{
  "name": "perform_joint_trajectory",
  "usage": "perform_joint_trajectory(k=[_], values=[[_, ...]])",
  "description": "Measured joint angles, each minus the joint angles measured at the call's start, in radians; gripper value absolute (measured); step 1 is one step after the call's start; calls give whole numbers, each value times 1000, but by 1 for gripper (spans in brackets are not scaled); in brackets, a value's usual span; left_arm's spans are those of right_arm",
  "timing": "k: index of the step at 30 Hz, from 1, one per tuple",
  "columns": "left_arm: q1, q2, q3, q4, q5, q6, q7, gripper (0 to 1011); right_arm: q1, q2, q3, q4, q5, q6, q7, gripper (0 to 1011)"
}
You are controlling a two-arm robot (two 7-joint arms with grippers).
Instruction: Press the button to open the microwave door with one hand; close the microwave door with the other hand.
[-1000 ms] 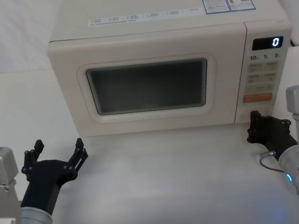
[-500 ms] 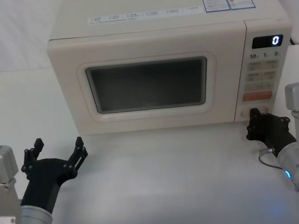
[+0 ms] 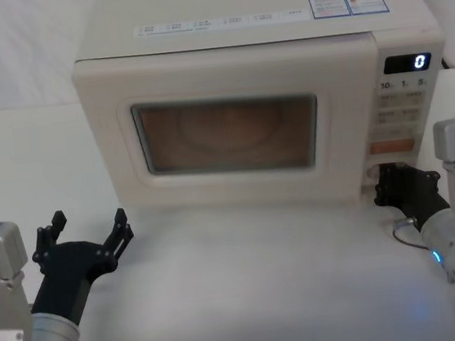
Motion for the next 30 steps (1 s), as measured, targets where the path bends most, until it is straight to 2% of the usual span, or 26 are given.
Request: perform_joint_trajectory(k=[16,30], values=[[0,0,0,0,0,0,0,1001,26,3,-1,37,11,-16,9,0],[0,0,0,0,0,0,0,1001,-26,19,-1,-30,11,8,8,0]])
